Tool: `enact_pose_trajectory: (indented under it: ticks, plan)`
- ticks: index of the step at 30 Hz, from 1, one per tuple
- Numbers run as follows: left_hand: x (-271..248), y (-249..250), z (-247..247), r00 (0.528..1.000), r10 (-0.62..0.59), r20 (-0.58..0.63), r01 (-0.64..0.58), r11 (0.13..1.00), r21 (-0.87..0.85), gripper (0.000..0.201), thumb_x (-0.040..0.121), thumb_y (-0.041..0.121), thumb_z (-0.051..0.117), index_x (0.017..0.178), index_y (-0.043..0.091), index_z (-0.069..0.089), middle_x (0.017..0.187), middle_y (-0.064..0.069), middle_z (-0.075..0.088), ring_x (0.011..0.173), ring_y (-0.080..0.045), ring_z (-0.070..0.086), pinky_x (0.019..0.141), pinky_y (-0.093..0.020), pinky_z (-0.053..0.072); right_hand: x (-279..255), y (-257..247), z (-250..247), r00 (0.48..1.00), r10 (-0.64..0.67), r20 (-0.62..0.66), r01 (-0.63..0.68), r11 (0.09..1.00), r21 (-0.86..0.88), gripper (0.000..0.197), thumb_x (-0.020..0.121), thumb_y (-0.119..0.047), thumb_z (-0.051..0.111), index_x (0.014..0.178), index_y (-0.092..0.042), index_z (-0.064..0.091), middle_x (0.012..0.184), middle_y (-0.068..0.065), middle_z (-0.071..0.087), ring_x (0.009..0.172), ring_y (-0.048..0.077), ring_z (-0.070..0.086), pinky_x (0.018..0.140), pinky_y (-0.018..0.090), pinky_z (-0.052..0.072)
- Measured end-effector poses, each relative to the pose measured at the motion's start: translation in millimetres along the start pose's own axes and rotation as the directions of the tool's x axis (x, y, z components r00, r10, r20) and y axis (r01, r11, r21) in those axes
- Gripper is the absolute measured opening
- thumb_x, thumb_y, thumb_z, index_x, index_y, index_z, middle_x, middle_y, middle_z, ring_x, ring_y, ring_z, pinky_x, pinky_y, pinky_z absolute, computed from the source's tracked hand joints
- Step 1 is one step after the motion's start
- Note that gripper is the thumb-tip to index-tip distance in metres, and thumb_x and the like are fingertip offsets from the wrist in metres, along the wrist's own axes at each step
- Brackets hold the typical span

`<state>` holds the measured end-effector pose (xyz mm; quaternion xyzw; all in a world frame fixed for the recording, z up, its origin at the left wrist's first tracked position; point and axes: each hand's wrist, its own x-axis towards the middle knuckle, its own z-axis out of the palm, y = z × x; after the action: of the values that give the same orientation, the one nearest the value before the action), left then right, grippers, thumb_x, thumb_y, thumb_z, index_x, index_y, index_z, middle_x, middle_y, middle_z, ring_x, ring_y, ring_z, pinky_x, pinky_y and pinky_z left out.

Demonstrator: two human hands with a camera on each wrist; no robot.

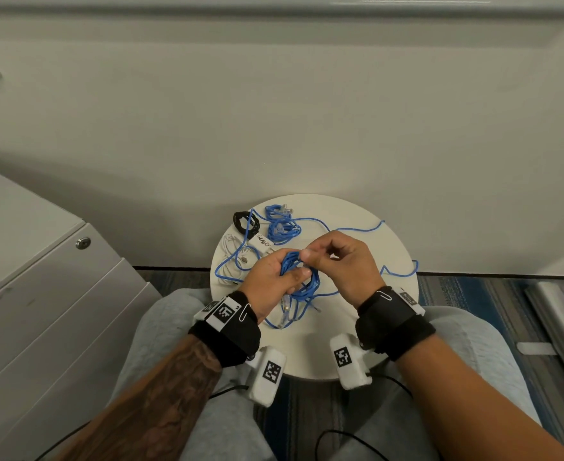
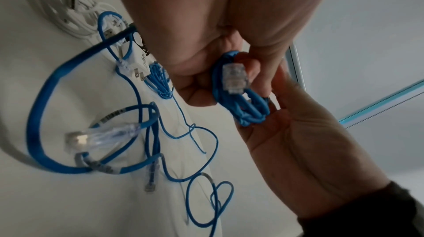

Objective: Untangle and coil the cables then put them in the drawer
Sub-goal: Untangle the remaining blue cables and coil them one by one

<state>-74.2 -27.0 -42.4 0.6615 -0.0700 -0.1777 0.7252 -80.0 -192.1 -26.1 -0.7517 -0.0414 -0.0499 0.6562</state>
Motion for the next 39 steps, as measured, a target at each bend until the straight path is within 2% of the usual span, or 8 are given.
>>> enact_pose_trajectory:
  ticks: [4, 9, 12, 18, 22, 28, 33, 39]
  plan:
    - [-3, 0, -3, 0.999, 0.016, -0.034, -0.012, 0.994, 0.107, 0.022, 0.092, 0.002, 0.061, 0.114, 0.005, 0.062, 0.07, 0.007, 0.061, 0.056, -0.003, 0.051, 0.055, -0.017, 0.043, 1, -2, -12, 0.987, -0.002, 0.164, 0.023, 0.991, -0.129, 0.008, 0.085, -0.014, 0.078, 0.089, -0.014, 0.072, 0.085, 0.002, 0.07, 0.079, 0.01, 0.06, 0.075, 0.023, 0.05]
    - [-6, -3, -4, 0.998, 0.03, -0.049, -0.02, 0.98, 0.199, 0.02, 0.09, 0.006, 0.065, 0.108, 0.014, 0.064, 0.077, 0.007, 0.066, 0.062, 0.0, 0.058, 0.059, -0.016, 0.045, 3, -5, -27, 0.945, 0.053, 0.324, 0.015, 0.979, -0.203, 0.012, 0.087, -0.01, 0.076, 0.093, -0.02, 0.072, 0.09, -0.001, 0.073, 0.088, 0.019, 0.066, 0.088, 0.034, 0.054]
    - [-7, -1, -3, 1.0, 0.009, -0.028, -0.005, 0.99, 0.138, 0.025, 0.09, 0.006, 0.066, 0.112, 0.018, 0.063, 0.081, 0.001, 0.066, 0.061, -0.007, 0.055, 0.058, -0.022, 0.045, 2, -6, -27, 0.954, 0.025, 0.299, 0.041, 0.976, -0.214, 0.01, 0.088, -0.012, 0.075, 0.093, -0.02, 0.072, 0.085, -0.004, 0.071, 0.086, 0.02, 0.066, 0.087, 0.038, 0.055]
    - [-6, 0, 2, 0.997, -0.044, 0.062, 0.044, 0.999, 0.001, 0.035, 0.089, -0.003, 0.063, 0.123, 0.004, 0.058, 0.084, -0.013, 0.062, 0.054, -0.013, 0.049, 0.054, -0.023, 0.046, 2, -7, -30, 0.954, 0.045, 0.295, -0.022, 0.997, -0.08, 0.012, 0.088, -0.005, 0.073, 0.09, -0.017, 0.075, 0.082, 0.003, 0.073, 0.08, 0.018, 0.065, 0.077, 0.031, 0.058]
    - [-3, -2, 2, 0.999, -0.034, 0.02, 0.034, 0.999, -0.027, 0.032, 0.09, 0.0, 0.063, 0.121, 0.009, 0.06, 0.075, 0.001, 0.063, 0.056, -0.011, 0.049, 0.058, -0.024, 0.045, 2, -1, -21, 0.985, -0.079, 0.155, 0.115, 0.964, -0.24, 0.008, 0.087, -0.013, 0.075, 0.092, -0.019, 0.078, 0.087, -0.005, 0.074, 0.083, 0.009, 0.066, 0.078, 0.02, 0.051]
    - [0, -9, -3, 0.996, 0.01, -0.087, -0.006, 0.999, 0.039, 0.032, 0.089, 0.005, 0.066, 0.119, 0.015, 0.063, 0.08, -0.005, 0.063, 0.058, -0.014, 0.054, 0.06, -0.029, 0.048, 1, 11, -3, 0.965, -0.256, 0.054, 0.255, 0.88, -0.4, 0.009, 0.089, -0.016, 0.074, 0.096, -0.021, 0.078, 0.082, -0.003, 0.068, 0.076, 0.008, 0.063, 0.071, 0.021, 0.05]
    - [0, -12, -7, 0.992, 0.012, -0.124, -0.008, 0.999, 0.038, 0.025, 0.091, 0.01, 0.066, 0.115, 0.009, 0.065, 0.069, 0.003, 0.06, 0.057, -0.012, 0.052, 0.058, -0.025, 0.046, 0, 5, -2, 0.992, -0.096, 0.076, 0.11, 0.969, -0.219, 0.008, 0.088, -0.011, 0.075, 0.093, -0.016, 0.072, 0.084, -0.002, 0.069, 0.077, 0.004, 0.062, 0.073, 0.019, 0.053]
    - [-3, -14, -7, 0.99, 0.026, -0.138, -0.02, 0.999, 0.051, 0.022, 0.091, 0.011, 0.067, 0.113, 0.011, 0.066, 0.073, -0.006, 0.06, 0.058, -0.013, 0.052, 0.06, -0.027, 0.048, -6, 3, 1, 0.989, -0.128, 0.071, 0.141, 0.964, -0.224, 0.01, 0.087, -0.001, 0.073, 0.083, -0.009, 0.067, 0.076, -0.008, 0.064, 0.07, 0.001, 0.058, 0.07, 0.012, 0.047]
